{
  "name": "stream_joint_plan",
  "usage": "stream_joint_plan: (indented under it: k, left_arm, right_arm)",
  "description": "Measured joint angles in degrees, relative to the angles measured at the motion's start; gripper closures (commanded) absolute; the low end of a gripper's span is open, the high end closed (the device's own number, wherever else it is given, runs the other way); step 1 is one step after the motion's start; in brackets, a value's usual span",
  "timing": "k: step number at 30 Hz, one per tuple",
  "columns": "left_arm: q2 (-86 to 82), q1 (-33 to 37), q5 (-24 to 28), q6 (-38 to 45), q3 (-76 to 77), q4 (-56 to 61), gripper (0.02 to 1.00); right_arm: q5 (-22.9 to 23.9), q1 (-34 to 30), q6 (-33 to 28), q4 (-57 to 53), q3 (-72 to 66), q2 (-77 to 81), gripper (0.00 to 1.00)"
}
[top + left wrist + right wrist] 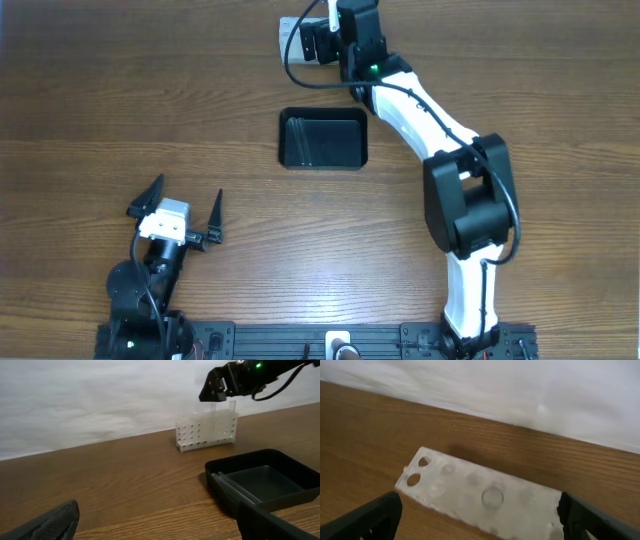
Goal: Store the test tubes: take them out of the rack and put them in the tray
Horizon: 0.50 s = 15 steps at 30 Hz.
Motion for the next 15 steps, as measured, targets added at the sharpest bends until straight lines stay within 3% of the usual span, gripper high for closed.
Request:
stream_joint_plan:
  k: [15]
  left_arm:
    - [0.0,0.0,0.0,0.0,0.0,0.0,0.018]
  right_arm:
    - [0.0,0.7,0.6,4.4,1.8,2.8,0.014]
